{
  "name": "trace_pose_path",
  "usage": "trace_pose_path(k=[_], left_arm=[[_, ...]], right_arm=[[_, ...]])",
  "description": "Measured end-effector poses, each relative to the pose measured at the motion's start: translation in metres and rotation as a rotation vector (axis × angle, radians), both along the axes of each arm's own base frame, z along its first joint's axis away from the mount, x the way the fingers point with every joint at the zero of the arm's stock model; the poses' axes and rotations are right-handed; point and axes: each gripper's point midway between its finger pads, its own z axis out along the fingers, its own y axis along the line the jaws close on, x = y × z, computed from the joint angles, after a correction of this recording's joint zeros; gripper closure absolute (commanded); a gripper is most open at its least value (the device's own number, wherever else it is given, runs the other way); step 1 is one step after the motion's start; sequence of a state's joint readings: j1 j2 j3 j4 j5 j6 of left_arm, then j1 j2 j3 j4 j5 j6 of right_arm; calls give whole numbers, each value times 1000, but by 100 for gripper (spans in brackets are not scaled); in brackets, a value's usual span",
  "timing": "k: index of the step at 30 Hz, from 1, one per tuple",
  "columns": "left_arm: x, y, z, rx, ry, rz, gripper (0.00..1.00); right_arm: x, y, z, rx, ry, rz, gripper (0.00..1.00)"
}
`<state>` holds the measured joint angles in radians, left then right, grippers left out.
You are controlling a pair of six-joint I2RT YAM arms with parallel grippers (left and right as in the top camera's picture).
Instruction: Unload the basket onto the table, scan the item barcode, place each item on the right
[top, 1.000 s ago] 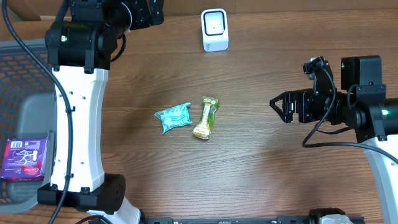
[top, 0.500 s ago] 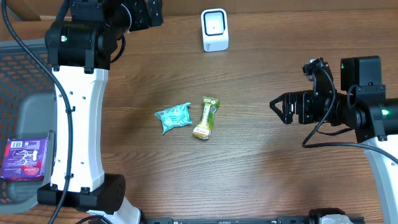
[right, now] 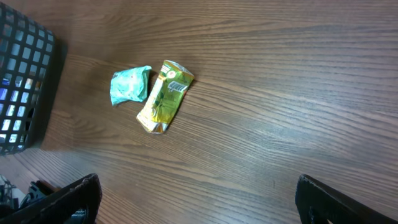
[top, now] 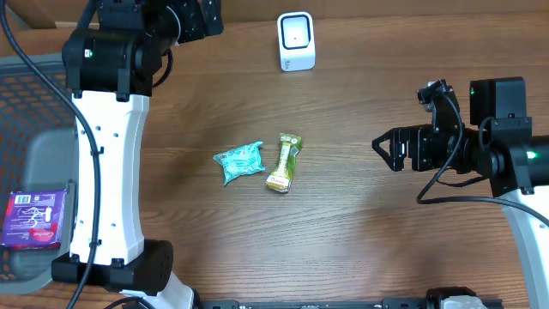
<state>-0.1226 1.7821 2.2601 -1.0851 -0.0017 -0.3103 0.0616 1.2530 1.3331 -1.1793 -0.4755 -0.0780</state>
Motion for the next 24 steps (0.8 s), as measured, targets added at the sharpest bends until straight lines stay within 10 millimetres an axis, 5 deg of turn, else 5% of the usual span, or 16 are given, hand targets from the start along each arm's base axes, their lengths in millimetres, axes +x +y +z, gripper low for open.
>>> trace_pose_path(k=[24], left_arm=[[-9, 14, -14, 8, 69, 44, 0]], right_arm=[[-7, 1, -3, 4, 37, 3, 0]])
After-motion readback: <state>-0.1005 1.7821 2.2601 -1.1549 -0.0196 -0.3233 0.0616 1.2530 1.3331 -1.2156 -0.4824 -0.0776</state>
